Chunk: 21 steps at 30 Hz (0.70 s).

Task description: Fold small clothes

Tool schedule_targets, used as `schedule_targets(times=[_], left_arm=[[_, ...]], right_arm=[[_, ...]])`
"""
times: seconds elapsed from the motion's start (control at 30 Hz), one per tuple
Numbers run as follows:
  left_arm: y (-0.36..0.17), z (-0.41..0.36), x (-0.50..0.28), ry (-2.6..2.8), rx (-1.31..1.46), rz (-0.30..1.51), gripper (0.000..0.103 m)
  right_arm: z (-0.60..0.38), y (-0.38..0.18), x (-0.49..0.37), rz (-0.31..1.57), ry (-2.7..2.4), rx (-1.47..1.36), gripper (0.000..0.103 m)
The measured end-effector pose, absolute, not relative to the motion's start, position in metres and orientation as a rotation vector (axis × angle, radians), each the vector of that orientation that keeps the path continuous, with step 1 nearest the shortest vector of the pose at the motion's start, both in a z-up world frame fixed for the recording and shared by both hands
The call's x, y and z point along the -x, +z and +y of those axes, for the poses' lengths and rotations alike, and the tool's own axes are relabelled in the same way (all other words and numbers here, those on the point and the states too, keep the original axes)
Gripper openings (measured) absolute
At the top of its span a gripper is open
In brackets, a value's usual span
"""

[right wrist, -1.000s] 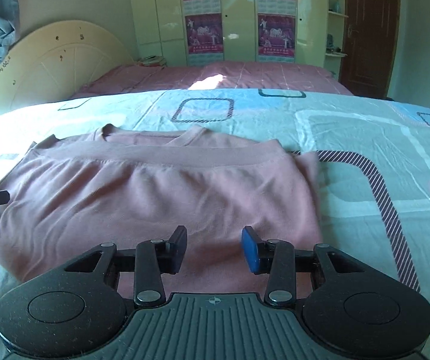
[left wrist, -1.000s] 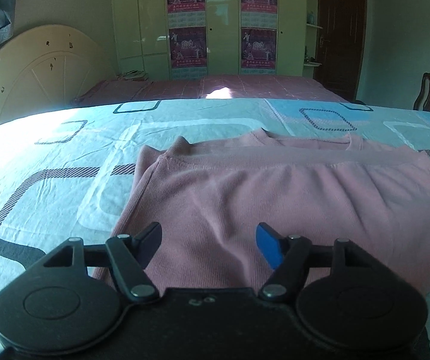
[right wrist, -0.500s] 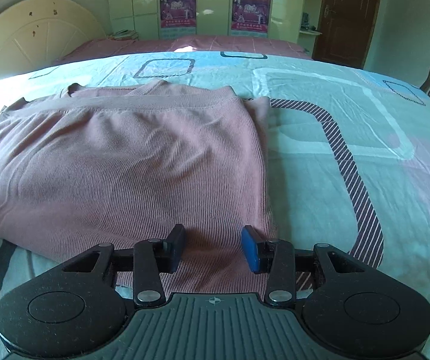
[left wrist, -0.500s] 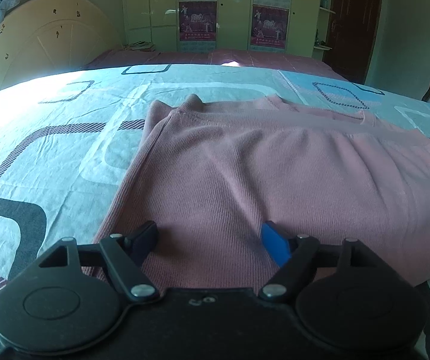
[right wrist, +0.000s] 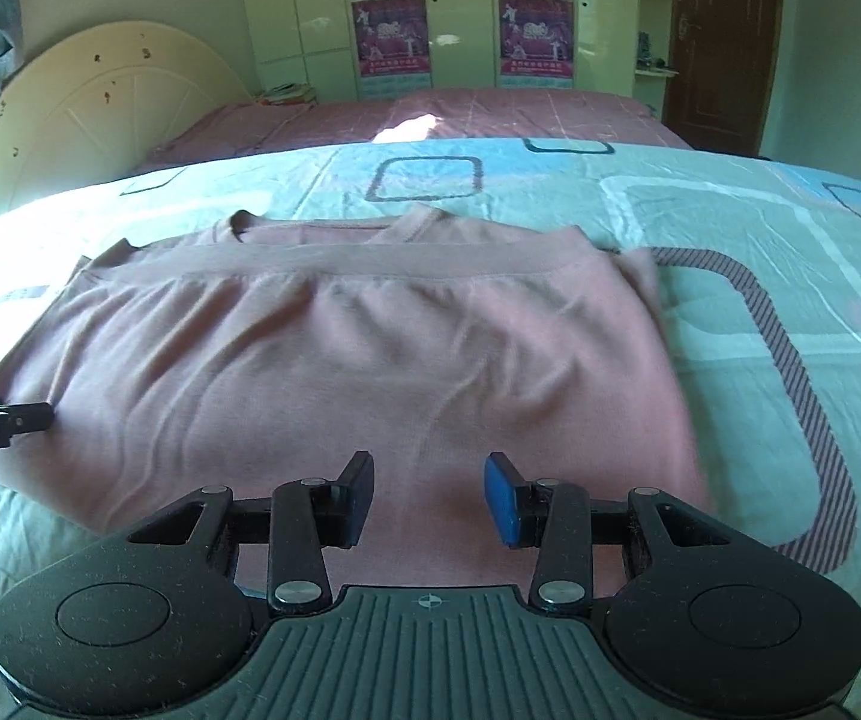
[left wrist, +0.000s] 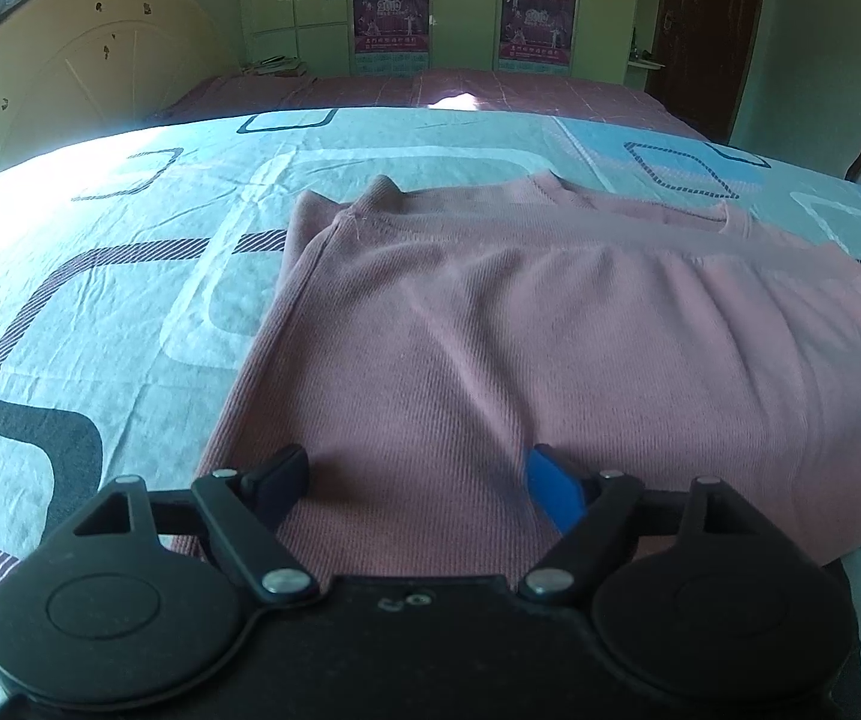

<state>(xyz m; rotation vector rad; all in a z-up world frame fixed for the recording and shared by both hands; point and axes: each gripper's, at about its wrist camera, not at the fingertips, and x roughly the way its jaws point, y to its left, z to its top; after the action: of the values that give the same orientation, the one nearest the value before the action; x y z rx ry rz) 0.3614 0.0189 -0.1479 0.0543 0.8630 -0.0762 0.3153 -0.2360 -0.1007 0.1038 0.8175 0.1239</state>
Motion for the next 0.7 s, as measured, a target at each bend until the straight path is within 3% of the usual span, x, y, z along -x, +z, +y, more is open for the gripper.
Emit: schedule_targets(times=[0.43, 0.7], left_arm=[[-0.147, 0.031, -0.368, -0.069, -0.040, 0.857, 0.084], [-0.127, 0.061, -0.337, -0.091, 0.174, 0.934, 0.084]], right_arm=[[-0.167, -0.105, -0.351, 0.795, 0.213, -0.106, 0.041], [-0.160, -0.106, -0.356, 0.823, 0.236, -0.044, 0.041]])
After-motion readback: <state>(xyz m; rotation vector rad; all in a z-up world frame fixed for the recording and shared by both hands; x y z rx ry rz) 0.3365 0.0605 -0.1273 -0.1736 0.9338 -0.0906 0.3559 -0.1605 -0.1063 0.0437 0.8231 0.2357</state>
